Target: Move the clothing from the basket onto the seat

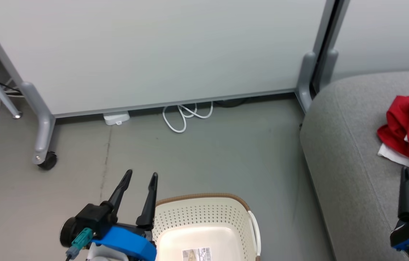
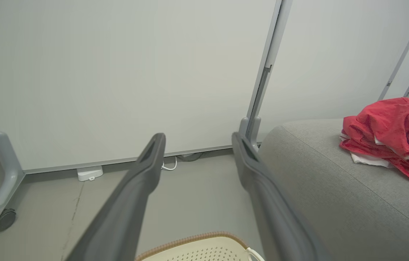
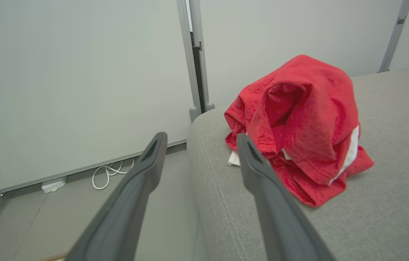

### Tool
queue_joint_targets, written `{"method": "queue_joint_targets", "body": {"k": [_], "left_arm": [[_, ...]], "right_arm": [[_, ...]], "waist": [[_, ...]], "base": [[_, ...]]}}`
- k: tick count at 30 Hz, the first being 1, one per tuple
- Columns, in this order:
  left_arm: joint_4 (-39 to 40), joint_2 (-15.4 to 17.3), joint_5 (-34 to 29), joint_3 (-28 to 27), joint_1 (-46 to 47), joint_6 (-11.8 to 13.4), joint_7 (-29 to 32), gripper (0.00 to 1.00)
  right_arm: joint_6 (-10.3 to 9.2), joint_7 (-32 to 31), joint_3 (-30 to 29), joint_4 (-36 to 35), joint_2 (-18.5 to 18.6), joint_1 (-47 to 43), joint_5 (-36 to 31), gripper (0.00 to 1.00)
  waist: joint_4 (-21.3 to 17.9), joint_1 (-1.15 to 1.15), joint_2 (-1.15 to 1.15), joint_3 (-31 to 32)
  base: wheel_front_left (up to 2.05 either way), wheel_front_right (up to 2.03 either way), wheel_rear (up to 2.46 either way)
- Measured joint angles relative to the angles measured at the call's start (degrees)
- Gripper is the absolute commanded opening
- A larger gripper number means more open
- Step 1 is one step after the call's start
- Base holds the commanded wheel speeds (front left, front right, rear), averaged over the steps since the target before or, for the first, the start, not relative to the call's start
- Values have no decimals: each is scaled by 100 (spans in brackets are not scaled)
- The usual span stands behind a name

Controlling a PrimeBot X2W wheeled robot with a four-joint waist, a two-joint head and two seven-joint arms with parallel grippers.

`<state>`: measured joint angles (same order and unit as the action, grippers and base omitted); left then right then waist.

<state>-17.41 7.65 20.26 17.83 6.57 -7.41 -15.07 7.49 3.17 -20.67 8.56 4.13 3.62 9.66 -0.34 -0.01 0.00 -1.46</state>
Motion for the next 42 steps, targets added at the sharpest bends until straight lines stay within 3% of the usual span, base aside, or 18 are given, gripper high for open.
{"method": "queue_joint_targets", "body": {"k": [6, 20, 39, 40, 42], "left_arm": [[-140, 1, -7, -268, -114, 0, 0, 100], [-526, -34, -2, -522, -136, 0, 0, 100], [-644, -52, 108, -541, -133, 0, 0, 100], [-664, -60, 118, -538, -144, 1, 2, 0], [-753, -80, 126, -528, -239, 1, 21, 0]], "right_arm": [[0, -38, 355, -308, -108, -328, 40, 100], [0, 93, 1183, -166, -118, -458, -32, 100], [0, 201, 1306, 108, -119, -382, 67, 100], [0, 199, 1304, 133, -120, -392, 65, 0], [0, 190, 1304, 245, -134, -460, 65, 0]], "waist": [[240, 0, 0, 199], [524, 1, 0, 355], [528, 1, 0, 366], [528, 2, -1, 366], [528, 1, -1, 365]], "base": [[0, 0, 0], [0, 0, 0], [0, 0, 0], [0, 0, 0], [0, 0, 0]]}}
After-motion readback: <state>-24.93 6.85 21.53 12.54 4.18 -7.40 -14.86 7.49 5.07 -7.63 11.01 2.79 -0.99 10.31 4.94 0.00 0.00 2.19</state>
